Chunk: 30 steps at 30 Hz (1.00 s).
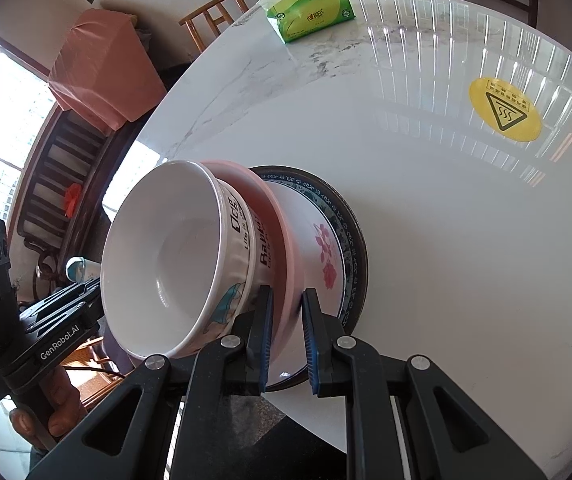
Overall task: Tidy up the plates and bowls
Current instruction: 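Lower the bowl stack onto the plate stack with both grippers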
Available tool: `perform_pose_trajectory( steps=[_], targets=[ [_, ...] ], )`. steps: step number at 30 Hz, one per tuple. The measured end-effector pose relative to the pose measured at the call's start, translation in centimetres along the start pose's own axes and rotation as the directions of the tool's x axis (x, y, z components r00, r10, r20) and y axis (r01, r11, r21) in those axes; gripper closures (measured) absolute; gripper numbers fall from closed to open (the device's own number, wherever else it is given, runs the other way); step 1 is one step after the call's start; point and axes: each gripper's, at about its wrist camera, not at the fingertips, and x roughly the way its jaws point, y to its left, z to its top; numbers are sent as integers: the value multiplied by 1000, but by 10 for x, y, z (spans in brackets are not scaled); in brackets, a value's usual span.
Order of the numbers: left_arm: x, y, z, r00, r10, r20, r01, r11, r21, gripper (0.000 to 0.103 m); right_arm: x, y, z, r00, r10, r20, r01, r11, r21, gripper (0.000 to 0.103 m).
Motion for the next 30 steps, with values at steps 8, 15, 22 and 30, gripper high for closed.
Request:
perform_pose_trajectory(
  steps=[8,15,22,30],
  targets=[
    [-1,-2,-4,1000,8,27,-9,1000,18,95,-1,3,-2,1000,-16,18,16,1000,-18,88],
    [-4,-6,-8,997,35,70,-38,998,46,95,-3,3,-6,999,-16,33,17,1000,-20,87],
    [-5,-10,-14,992,59,114,-67,995,68,95,-4,4,-8,998,-23,54,25,999,-33,87],
    [-6,-14,-19,982,90,169,-106,990,91,94,-5,7,-10,996,-46,78,51,997,-59,87]
  ],
)
